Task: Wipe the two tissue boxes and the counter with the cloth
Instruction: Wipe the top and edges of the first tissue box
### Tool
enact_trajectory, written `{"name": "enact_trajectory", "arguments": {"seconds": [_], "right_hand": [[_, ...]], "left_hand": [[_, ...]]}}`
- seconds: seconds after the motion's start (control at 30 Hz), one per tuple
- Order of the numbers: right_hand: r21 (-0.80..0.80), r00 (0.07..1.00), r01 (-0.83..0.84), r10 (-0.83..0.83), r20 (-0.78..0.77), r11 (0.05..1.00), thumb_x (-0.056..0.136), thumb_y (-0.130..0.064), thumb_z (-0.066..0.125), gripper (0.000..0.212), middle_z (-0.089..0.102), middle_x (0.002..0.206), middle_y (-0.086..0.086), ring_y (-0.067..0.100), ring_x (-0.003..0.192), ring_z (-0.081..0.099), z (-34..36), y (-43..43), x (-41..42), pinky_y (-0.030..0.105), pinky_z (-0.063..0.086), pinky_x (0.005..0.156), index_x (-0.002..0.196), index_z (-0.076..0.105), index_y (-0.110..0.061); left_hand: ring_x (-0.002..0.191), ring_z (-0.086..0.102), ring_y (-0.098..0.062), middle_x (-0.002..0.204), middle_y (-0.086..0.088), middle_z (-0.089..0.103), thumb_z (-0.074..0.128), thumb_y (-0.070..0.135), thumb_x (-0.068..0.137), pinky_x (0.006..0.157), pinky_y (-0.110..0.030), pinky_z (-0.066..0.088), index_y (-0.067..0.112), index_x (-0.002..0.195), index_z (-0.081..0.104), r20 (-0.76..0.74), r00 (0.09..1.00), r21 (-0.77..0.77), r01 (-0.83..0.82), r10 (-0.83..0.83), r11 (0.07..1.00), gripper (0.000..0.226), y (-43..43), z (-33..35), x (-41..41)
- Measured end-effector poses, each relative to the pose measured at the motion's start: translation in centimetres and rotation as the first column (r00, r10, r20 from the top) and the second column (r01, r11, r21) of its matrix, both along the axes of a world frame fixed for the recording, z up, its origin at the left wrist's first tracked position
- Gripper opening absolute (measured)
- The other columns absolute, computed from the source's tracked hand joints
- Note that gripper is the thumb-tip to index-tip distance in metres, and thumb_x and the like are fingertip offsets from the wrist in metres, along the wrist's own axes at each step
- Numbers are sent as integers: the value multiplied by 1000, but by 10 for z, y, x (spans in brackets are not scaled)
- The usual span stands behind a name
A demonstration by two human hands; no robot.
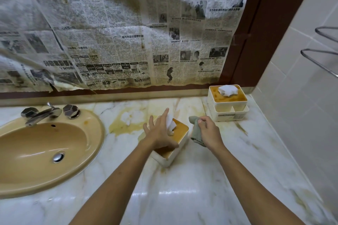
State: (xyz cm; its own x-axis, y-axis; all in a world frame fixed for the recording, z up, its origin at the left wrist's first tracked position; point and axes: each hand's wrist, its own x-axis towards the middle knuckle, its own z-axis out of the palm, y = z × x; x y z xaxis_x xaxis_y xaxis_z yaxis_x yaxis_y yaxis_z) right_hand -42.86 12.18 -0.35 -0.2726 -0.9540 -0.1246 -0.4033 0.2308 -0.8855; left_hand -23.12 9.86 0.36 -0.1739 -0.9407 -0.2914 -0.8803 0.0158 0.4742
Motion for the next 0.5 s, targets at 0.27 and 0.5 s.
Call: {"name": "enact_trajectory", "arguments": {"seconds": [0.27,0.5], "right_hand": [[-43,996,-55,52,-77,998,106,-26,41,21,60,105,-2,16,94,57,-5,3,18,18,42,64,117,57,-18],[-76,983,-72,58,-172,995,106,-31,39,22,62,104,-2,16,89,58,-13,6,32,22,44,60,121,53,-23]], "left_hand": [[147,9,-35,154,-6,30,88,55,47,116,-57,-1,47,150,-11,137,983,-37,127,-121,991,143,0,9,39],[149,5,-27,154,7,31,89,52,55,117,-56,-2,52,150,7,28,951,34,308,-309,951,126,-3,10,55]]}}
